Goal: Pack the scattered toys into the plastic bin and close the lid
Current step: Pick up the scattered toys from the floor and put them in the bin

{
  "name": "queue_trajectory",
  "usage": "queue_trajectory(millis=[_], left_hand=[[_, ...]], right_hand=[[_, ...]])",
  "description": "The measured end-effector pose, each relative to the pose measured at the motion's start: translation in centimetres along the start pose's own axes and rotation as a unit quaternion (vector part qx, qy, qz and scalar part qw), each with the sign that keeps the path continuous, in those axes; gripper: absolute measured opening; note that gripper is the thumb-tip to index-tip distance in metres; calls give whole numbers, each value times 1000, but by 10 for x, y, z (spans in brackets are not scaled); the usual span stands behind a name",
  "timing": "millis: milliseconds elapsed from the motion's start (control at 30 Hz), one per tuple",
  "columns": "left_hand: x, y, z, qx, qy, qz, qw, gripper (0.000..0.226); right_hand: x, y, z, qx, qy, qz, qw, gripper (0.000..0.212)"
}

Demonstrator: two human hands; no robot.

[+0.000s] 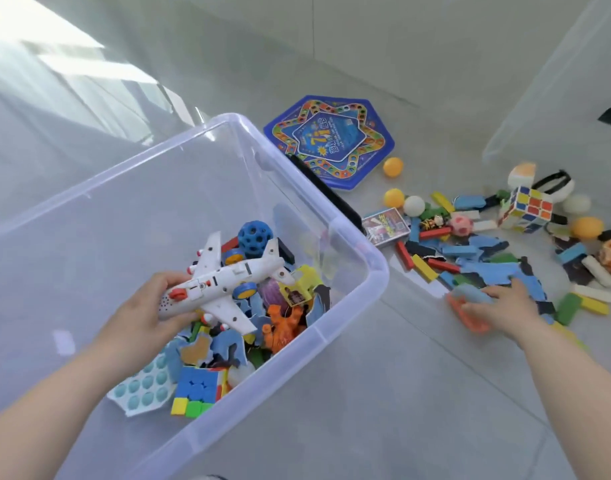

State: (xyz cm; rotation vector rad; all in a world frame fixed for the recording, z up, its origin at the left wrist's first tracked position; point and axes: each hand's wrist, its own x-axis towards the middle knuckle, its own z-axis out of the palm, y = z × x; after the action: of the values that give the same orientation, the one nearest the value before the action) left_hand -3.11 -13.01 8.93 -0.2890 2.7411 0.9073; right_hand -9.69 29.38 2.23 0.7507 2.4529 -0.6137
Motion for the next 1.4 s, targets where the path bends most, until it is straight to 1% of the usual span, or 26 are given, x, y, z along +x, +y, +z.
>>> queue_trajectory(millis=[67,100,233,300,367,400,433,500,600,633,700,767,800,867,933,1000,1067,1167,1233,1300,1333,1400], left_hand=[[6,-12,11,25,-10,-21,999,46],[8,-18,14,36,-7,-35,999,45],[8,-28,20,76,-15,-71,994,48],[6,-32,20,70,-8,-83,994,49],[7,-37,19,54,-6,-77,996,48],[10,-41,21,42,8,-73,996,44],[10,-41,19,41,3,-65,997,40],[12,-37,19,51,-34,-71,996,35],[11,-32,21,49,-41,-96,993,37],[13,-42,26,40,-43,-113,992,38],[17,-45,30,32,-5,-113,993,46],[15,-23,28,15,6,-105,994,29],[14,-18,28,14,14,-104,994,25],[15,-8,27,33,17,-92,995,30],[16,-6,28,49,7,-87,995,38],[17,-7,29,71,-11,-73,995,44],[18,-6,30,86,-19,-62,994,45],[23,-6,34,118,1,-41,992,43],[25,-1,36,126,17,-27,992,42],[27,4,37,127,20,-10,992,42],[27,7,38,123,21,-1,992,42],[26,14,41,107,19,18,994,41]], right_hand=[[5,5,5,-16,18,-7,1000,46],[4,7,6,-22,19,-8,1000,43],[4,9,-1,-33,2,-2,999,38],[1,9,0,-25,1,0,1000,35],[-3,12,2,-22,11,-11,1000,31],[-5,14,4,-18,20,-18,999,30],[-8,16,6,-7,29,-22,999,29],[-11,20,7,14,44,-34,998,26],[-16,22,5,57,69,-51,995,15],[-18,22,4,75,82,-60,992,11],[-22,20,2,88,102,-89,987,13],[-26,19,0,88,103,-109,985,13],[-29,17,-1,87,93,-117,985,13],[-31,15,-2,57,79,-114,989,13],[-30,13,-2,16,61,-75,995,27],[-25,8,-1,3,50,-56,997,33],[-16,2,1,14,41,-54,998,34],[2,1,7,63,17,-27,997,32],[11,5,11,94,33,-9,995,39],[17,7,16,90,44,-2,995,45],[17,8,16,89,36,-5,995,41],[8,7,15,105,7,-19,994,18]])
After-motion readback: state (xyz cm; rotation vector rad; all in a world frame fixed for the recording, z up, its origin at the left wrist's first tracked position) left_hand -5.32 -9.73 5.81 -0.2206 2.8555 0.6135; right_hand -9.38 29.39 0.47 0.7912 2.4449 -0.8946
